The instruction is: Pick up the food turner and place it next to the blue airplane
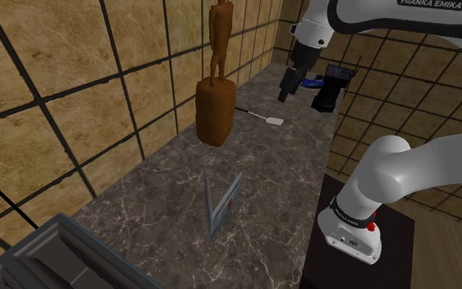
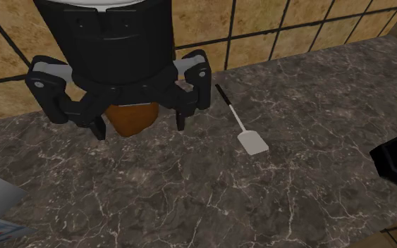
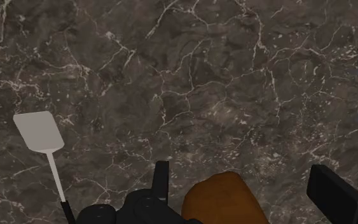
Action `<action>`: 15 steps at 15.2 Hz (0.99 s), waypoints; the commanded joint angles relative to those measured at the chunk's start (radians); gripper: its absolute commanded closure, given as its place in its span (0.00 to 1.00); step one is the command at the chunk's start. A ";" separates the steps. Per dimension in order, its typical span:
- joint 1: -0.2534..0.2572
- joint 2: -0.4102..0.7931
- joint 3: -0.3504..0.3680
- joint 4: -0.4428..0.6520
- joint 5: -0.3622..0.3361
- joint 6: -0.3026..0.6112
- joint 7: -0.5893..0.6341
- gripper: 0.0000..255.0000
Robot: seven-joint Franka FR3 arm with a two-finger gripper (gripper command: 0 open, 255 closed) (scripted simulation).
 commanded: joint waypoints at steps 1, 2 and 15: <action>0.000 0.000 0.000 0.000 0.000 0.000 0.000 0.00; -0.004 0.023 -0.012 -0.005 -0.010 0.025 -0.019 0.00; -0.040 0.416 -0.165 0.053 -0.082 0.336 -0.248 0.00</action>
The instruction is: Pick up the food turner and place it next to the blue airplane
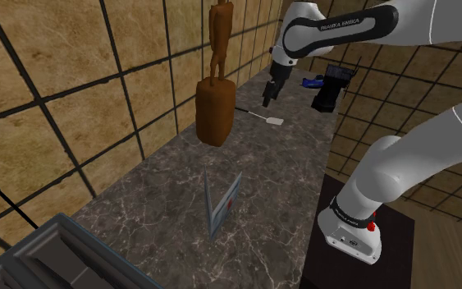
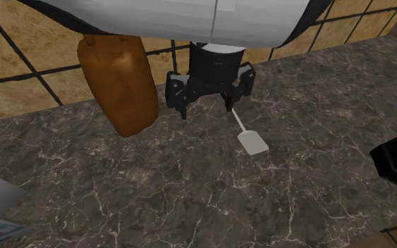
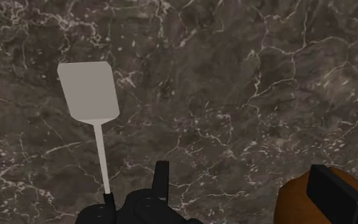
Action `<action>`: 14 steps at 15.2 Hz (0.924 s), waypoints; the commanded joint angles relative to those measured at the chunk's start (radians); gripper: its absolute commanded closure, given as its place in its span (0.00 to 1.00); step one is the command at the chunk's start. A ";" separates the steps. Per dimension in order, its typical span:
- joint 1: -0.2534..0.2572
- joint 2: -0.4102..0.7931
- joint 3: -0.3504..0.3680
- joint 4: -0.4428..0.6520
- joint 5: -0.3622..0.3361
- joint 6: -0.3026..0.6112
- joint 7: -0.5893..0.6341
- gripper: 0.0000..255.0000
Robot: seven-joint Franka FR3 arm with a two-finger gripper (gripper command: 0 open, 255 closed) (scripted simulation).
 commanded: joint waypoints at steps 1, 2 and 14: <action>-0.004 0.067 -0.022 0.022 -0.003 0.042 -0.036 0.00; -0.005 0.103 -0.032 0.037 -0.001 0.062 -0.054 0.00; -0.042 0.555 -0.112 0.317 0.087 0.210 -0.277 0.00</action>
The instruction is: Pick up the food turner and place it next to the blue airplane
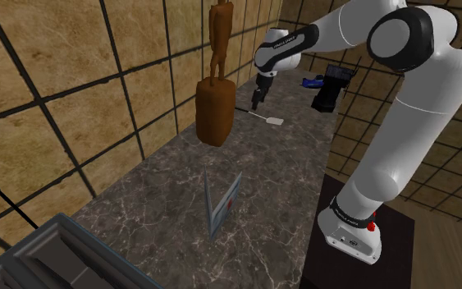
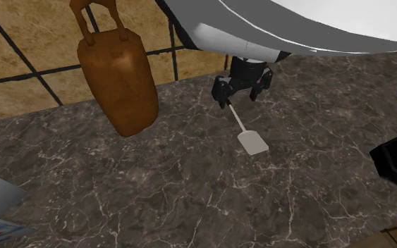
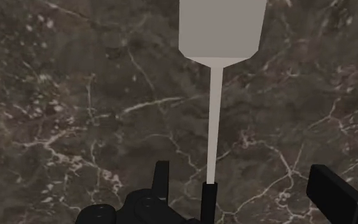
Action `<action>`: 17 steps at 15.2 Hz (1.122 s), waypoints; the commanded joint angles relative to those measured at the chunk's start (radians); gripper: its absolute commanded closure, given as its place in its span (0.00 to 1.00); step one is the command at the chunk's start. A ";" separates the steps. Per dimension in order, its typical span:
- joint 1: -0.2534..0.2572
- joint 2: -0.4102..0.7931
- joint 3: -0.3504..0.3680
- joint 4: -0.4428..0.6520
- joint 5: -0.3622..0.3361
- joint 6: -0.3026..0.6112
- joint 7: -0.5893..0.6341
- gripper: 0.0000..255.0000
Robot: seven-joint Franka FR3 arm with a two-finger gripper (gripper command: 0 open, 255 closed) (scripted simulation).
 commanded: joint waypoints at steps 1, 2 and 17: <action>-0.004 0.048 0.000 0.025 0.014 0.020 -0.018 0.00; -0.005 0.056 0.001 0.020 0.017 0.032 -0.020 0.00; -0.008 0.102 0.007 -0.001 0.038 0.097 -0.034 1.00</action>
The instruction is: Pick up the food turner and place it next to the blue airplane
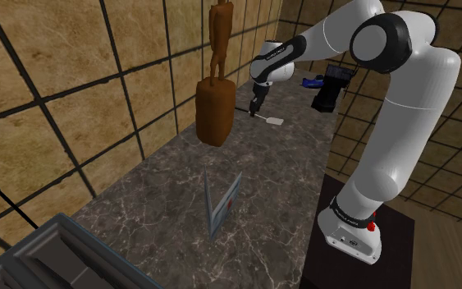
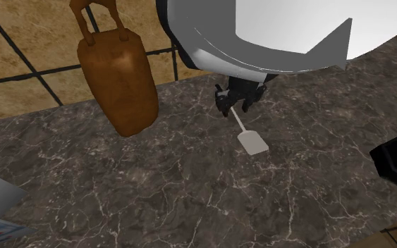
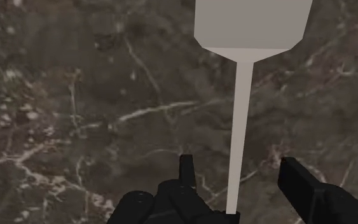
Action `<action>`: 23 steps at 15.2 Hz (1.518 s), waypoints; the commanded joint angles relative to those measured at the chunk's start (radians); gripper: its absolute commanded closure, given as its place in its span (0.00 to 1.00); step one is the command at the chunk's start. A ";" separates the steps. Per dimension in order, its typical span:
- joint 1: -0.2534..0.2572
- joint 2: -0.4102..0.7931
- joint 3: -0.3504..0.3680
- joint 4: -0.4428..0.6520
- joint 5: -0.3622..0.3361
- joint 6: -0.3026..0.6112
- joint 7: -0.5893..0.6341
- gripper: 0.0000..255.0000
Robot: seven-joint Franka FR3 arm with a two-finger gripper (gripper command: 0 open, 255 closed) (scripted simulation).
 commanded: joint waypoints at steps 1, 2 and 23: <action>0.000 0.000 0.000 0.000 0.000 0.000 0.000 1.00; 0.000 0.000 0.000 0.000 0.000 0.000 0.000 1.00; 0.007 -0.093 -0.009 0.082 -0.044 -0.171 0.034 1.00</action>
